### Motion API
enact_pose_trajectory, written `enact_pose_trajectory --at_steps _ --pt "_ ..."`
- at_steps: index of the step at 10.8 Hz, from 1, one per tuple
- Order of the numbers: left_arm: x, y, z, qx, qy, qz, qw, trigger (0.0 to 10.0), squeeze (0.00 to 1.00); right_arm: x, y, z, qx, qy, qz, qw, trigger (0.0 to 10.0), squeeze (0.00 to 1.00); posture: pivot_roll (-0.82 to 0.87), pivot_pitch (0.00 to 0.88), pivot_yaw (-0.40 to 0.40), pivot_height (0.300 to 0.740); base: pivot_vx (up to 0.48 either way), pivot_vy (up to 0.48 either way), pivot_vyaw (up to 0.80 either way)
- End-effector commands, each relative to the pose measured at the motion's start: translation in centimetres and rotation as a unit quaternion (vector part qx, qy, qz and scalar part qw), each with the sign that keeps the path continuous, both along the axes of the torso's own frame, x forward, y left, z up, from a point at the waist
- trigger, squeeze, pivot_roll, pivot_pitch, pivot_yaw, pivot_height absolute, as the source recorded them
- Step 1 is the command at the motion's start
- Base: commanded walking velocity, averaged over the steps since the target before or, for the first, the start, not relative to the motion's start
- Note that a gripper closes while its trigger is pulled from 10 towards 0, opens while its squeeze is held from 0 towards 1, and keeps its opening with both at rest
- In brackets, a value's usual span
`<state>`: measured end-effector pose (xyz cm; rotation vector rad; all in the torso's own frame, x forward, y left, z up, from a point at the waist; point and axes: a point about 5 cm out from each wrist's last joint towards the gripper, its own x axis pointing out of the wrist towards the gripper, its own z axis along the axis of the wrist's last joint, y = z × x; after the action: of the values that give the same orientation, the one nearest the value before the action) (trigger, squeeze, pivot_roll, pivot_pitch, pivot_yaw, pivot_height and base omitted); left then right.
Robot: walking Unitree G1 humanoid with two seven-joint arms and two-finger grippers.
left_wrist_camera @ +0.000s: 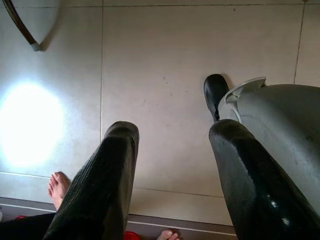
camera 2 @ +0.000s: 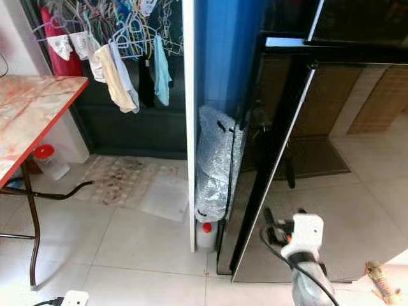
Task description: Restocking fridge
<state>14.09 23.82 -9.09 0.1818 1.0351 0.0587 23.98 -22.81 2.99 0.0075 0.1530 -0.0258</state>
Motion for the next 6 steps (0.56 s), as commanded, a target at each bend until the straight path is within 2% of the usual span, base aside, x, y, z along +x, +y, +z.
enact_pose_trajectory --at_steps 1,6 --pt "-0.4 0.0 -0.1 0.001 0.006 0.002 1.0 10.0 0.0 0.4 0.2 0.6 0.003 -0.01 0.006 1.0 10.0 0.0 -0.15 0.0 -0.017 0.74 0.0 0.0 0.0" --pt "-0.4 -0.1 -0.2 0.0 0.005 0.005 1.0 10.0 0.0 1.6 0.9 1.8 -0.002 -0.016 0.031 0.999 10.0 0.0 -0.15 0.0 -0.02 0.74 0.0 0.0 0.0"
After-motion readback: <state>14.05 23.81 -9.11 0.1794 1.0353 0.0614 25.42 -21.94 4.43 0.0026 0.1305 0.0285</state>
